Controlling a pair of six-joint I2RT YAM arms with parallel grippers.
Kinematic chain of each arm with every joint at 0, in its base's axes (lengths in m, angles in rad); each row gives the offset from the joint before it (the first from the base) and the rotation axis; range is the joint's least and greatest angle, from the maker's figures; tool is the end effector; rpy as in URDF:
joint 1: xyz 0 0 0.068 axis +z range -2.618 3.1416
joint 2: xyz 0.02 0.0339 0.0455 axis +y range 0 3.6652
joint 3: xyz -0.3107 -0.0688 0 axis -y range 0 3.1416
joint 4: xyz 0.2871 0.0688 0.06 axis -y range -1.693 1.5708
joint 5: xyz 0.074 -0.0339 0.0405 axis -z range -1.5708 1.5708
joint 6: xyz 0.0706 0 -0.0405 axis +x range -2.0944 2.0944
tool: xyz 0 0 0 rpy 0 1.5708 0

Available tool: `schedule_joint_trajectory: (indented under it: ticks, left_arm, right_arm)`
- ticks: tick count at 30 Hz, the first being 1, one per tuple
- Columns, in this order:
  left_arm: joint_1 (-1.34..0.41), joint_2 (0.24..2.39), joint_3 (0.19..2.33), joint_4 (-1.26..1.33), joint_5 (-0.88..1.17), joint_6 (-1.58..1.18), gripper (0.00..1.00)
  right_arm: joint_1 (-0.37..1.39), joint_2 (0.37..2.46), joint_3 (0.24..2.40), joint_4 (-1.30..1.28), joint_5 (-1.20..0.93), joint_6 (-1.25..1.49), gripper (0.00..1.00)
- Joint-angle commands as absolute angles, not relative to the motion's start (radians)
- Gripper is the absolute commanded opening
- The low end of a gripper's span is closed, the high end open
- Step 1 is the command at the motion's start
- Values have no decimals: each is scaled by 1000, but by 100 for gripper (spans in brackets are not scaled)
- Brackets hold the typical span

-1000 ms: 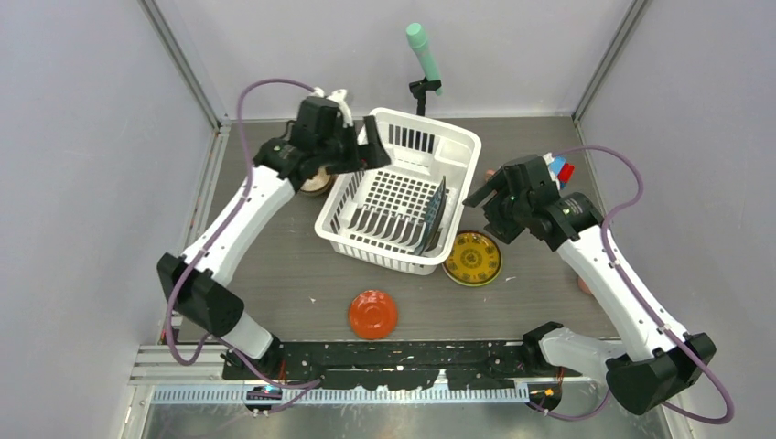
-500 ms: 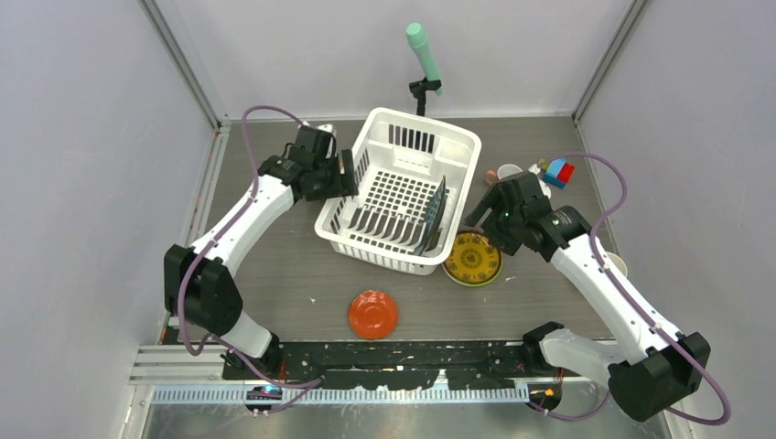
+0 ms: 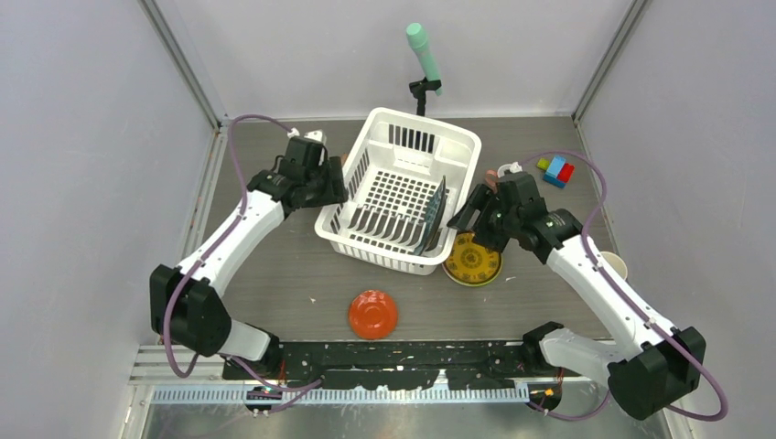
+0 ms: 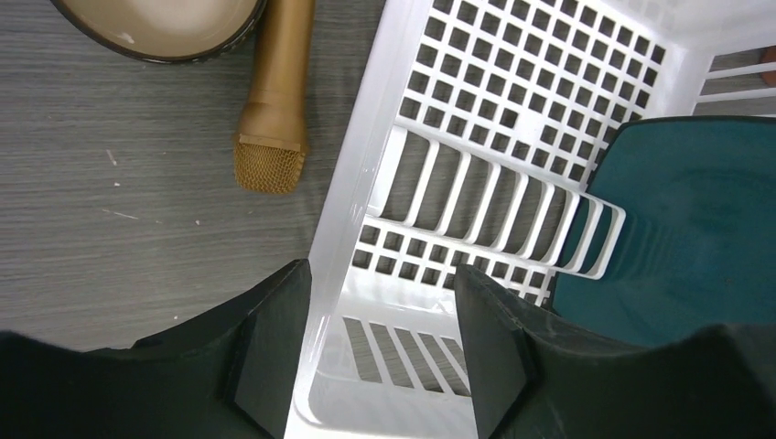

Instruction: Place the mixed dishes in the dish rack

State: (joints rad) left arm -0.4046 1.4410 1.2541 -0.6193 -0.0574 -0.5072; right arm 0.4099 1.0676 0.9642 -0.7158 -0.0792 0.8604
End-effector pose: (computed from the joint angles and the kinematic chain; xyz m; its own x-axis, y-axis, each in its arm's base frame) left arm 0.3445 -0.1431 0.3229 -0.7530 -0.2051 -0.6252 -0.0106 0.9539 -0.3001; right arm 0.2367 0.1089 0.3103 -0.7757 0.4869 -0.4015 0.2166 0.8029 0.5553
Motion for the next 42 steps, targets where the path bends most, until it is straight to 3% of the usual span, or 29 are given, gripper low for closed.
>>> schedule_joint_trajectory:
  ticks: [1, 8, 15, 18, 23, 26, 28, 32, 33, 36, 40, 42]
  left_arm:
    - [-405, 1364, 1314, -643, -73, -452, 64]
    - [-328, 1435, 1382, -711, -39, -407, 65]
    - [-297, 1472, 1289, -619, 82, -429, 67]
    - [-295, 1498, 1281, -618, 121, -432, 62]
    - [-294, 1517, 1269, -612, 145, -425, 53]
    - [-294, 1512, 1256, -611, 165, -427, 50]
    - [-294, 1505, 1244, -612, 170, -429, 48]
    - [-294, 1468, 1217, -636, 187, -430, 35]
    - [-294, 1451, 1207, -640, 187, -432, 32]
    - [-295, 1388, 1161, -639, 178, -438, 27]
    - [-294, 1338, 1126, -639, 166, -436, 19]
    - [-293, 1331, 1126, -647, 162, -429, 21]
  right_arm:
    - [407, 1095, 951, -626, -120, 857, 77]
    - [407, 1178, 969, -610, -60, 873, 67]
    - [392, 1271, 994, -591, -81, 794, 39]
    - [375, 1317, 1026, -588, -154, 686, 31]
    - [346, 1386, 1096, -638, -231, 598, 8]
    - [330, 1431, 1117, -654, -264, 562, 3]
    - [327, 1450, 1129, -663, -276, 557, 2]
    - [327, 1442, 1129, -671, -290, 555, 6]
    - [327, 1425, 1126, -672, -286, 558, 10]
    - [327, 1373, 1111, -671, -265, 578, 38]
    - [321, 1285, 1106, -685, -200, 596, 50]
    - [314, 1247, 1107, -698, -178, 600, 56]
